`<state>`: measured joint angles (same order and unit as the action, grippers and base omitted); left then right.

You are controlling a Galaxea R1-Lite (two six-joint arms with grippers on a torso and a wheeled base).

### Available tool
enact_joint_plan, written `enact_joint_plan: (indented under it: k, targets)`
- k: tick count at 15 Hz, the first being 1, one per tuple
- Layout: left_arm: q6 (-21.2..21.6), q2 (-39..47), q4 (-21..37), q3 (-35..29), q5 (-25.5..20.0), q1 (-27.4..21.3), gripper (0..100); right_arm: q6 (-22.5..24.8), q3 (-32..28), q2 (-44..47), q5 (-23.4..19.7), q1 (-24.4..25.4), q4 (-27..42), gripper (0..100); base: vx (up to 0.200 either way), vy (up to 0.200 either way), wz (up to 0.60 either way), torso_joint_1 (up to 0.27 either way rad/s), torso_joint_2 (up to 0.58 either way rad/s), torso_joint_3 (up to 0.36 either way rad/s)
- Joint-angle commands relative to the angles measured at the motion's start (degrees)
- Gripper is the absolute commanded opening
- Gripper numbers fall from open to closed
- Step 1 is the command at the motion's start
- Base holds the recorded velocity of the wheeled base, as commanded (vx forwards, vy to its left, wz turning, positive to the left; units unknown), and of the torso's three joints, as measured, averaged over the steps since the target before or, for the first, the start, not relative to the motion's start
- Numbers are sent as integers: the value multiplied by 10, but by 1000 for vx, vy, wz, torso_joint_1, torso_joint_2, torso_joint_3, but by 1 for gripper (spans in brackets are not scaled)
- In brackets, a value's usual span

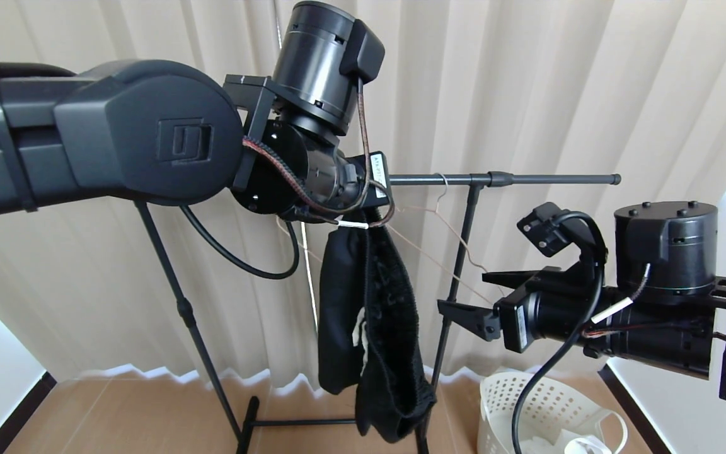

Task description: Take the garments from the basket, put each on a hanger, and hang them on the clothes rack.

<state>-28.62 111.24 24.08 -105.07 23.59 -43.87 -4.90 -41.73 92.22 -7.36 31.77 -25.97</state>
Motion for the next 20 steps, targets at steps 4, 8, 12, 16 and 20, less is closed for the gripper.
enact_joint_plan:
  k: [4, 8, 12, 16, 20]
  targets:
    - [9, 1, 0, -1, 1, -36, 0, -1, 2, 49, 2, 1, -20, 100, 0, 0, 0, 0, 0, 0]
    - [9, 3, 0, 0, 1, -37, 0, -5, 9, 42, 3, 1, -37, 100, 0, 0, 0, 0, 0, 0]
    - [9, 11, 0, 2, 3, -33, 0, -41, 6, 2, 3, 25, -38, 100, 0, 0, 0, 0, 0, 0]
    - [9, 12, 0, 3, 3, -36, 0, -80, 2, 3, 27, 57, -66, 100, 0, 0, 0, 0, 0, 0]
    - [9, 9, 0, 1, 3, -37, 0, -80, -4, 65, 54, 53, -91, 100, 0, 0, 0, 0, 0, 0]
